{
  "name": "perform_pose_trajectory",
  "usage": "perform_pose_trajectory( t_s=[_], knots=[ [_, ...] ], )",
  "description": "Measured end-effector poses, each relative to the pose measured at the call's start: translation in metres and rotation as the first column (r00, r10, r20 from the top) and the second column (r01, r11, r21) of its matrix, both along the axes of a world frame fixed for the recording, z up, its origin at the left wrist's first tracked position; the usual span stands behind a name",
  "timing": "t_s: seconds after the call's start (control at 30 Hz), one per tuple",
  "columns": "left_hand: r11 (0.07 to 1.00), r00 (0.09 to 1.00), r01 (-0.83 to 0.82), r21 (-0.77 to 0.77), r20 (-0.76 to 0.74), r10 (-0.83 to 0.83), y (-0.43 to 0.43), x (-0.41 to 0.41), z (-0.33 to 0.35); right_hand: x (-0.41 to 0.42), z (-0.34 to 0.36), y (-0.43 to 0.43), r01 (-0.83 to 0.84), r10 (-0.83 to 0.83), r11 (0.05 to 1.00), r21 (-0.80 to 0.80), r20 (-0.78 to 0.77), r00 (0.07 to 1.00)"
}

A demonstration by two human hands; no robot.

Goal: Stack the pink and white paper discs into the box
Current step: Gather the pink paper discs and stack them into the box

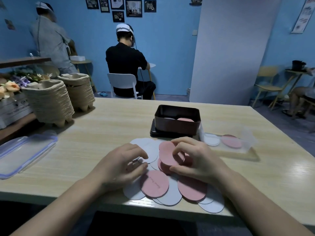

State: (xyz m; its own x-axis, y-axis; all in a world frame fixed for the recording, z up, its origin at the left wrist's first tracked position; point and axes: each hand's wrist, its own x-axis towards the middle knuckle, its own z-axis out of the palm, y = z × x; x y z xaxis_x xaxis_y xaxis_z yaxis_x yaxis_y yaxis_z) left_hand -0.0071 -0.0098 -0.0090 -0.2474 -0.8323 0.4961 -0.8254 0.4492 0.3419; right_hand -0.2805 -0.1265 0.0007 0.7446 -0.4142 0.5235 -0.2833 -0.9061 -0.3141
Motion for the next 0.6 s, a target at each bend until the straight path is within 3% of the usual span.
perform_pose_trajectory(
  t_s=[0.2, 0.4, 0.6],
  knots=[
    [0.996, 0.998, 0.065, 0.068, -0.015, -0.064, 0.012, -0.011, 0.000, -0.003, -0.007, 0.004, 0.026, -0.025, 0.999, 0.034, -0.003, 1.000],
    [0.982, 0.985, 0.133, 0.137, 0.088, -0.145, 0.016, -0.017, 0.004, -0.003, -0.009, 0.002, 0.029, -0.029, 0.998, 0.059, 0.001, 1.000],
    [0.984, 0.994, 0.105, 0.142, -0.010, -0.105, 0.020, -0.016, 0.006, -0.003, -0.009, 0.003, 0.029, -0.029, 0.997, 0.073, 0.011, 1.000]
  ],
)
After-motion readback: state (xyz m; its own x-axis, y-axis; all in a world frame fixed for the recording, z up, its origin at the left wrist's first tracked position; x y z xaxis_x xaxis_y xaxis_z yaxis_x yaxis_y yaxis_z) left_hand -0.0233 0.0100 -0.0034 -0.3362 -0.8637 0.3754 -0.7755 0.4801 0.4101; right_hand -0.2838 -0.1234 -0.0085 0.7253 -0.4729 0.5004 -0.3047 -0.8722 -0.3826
